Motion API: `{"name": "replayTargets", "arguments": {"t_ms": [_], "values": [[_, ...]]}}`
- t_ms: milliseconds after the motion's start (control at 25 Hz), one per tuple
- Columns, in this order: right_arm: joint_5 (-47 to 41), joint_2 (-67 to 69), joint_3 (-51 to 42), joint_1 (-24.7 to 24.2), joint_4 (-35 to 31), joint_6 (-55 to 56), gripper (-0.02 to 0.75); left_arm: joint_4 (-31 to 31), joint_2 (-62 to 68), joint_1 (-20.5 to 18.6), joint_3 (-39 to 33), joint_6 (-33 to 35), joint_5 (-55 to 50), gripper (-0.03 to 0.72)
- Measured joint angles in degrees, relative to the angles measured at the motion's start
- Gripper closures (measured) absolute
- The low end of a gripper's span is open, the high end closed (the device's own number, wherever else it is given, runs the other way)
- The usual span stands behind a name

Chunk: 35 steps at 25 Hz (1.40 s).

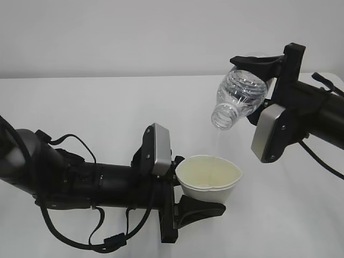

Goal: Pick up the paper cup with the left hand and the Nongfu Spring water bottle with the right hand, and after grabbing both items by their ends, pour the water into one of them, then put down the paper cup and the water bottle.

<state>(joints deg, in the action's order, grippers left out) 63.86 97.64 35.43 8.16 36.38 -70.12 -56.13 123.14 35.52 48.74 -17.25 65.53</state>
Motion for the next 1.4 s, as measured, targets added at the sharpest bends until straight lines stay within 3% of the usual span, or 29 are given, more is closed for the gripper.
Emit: {"name": "replayTargets", "arguments": {"t_ms": [1400], "values": [[0.1,0.0,0.0,0.0,-0.1,-1.1,0.262,0.8,0.0,0.0,0.0,0.0,0.0,0.258]]}}
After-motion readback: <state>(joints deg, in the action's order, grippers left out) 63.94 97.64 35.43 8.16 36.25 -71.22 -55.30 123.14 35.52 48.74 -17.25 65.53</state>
